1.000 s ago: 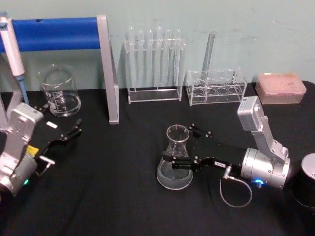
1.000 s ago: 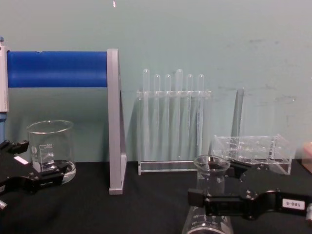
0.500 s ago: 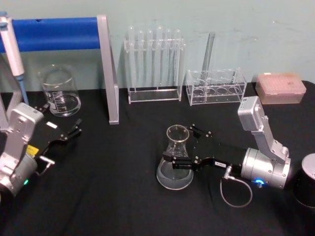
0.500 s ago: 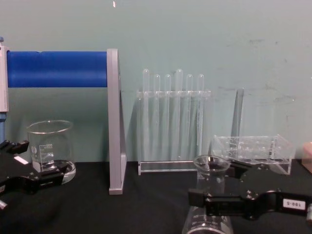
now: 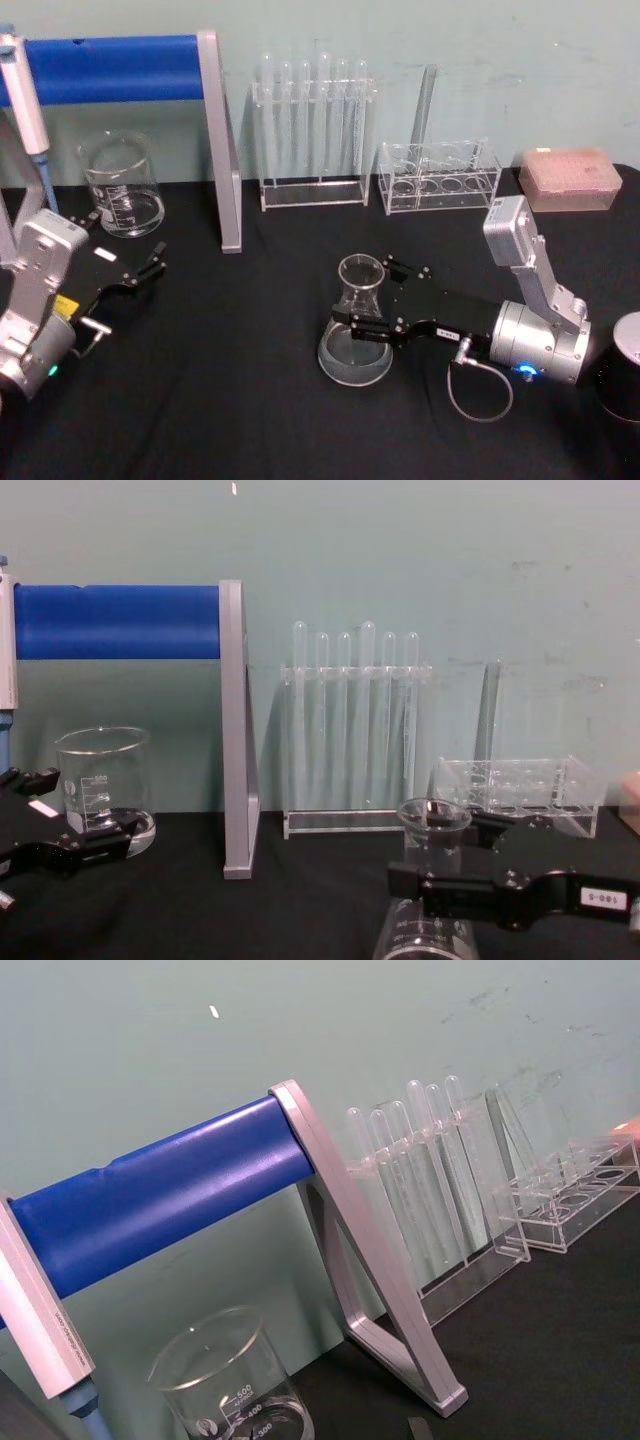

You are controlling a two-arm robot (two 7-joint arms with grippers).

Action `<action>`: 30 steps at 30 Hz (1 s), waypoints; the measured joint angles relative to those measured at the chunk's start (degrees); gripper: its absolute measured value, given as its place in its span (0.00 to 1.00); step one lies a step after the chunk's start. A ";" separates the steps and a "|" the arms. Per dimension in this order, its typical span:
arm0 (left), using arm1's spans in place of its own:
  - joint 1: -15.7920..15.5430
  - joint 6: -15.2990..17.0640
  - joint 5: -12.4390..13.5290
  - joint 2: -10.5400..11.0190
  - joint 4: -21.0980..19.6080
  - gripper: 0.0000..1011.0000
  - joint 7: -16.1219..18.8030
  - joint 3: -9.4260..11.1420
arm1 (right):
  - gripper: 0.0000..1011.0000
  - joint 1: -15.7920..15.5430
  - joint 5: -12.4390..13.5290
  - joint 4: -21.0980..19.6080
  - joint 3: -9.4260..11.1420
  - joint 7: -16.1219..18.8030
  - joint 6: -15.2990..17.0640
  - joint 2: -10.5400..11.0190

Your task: Grasp the erlenmeyer flask with one hand, shake it three times, then place it back.

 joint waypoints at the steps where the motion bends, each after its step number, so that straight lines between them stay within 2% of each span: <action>1: 0.00 0.00 0.00 0.00 0.00 0.99 0.00 0.00 | 0.83 0.00 0.00 0.00 0.00 0.00 0.00 0.00; 4: 0.00 0.00 0.00 0.00 0.00 0.99 0.00 0.00 | 0.78 0.00 0.01 0.00 0.00 0.00 0.00 0.00; 5: 0.00 0.00 0.00 0.00 0.00 0.99 0.00 0.00 | 0.73 0.00 0.01 -0.01 0.00 0.00 0.00 0.00; 10: 0.00 0.00 0.00 0.00 0.00 0.99 0.00 0.00 | 0.60 0.00 0.03 -0.01 0.00 0.00 0.00 0.00; 11: 0.00 0.00 0.00 0.00 0.00 0.99 0.00 0.00 | 0.53 0.00 0.04 0.00 0.00 0.00 0.00 0.00; 13: 0.00 0.00 0.00 0.00 0.00 0.99 0.00 0.00 | 0.47 0.00 0.05 0.00 0.00 0.00 0.00 0.00; 15: 0.00 0.00 0.00 0.00 0.00 0.99 0.00 0.00 | 0.45 0.00 0.06 -0.01 0.00 0.00 0.00 0.00; 30: 0.00 0.00 0.00 0.00 0.00 0.99 0.00 0.00 | 0.45 0.00 0.07 0.00 0.00 0.00 0.00 0.00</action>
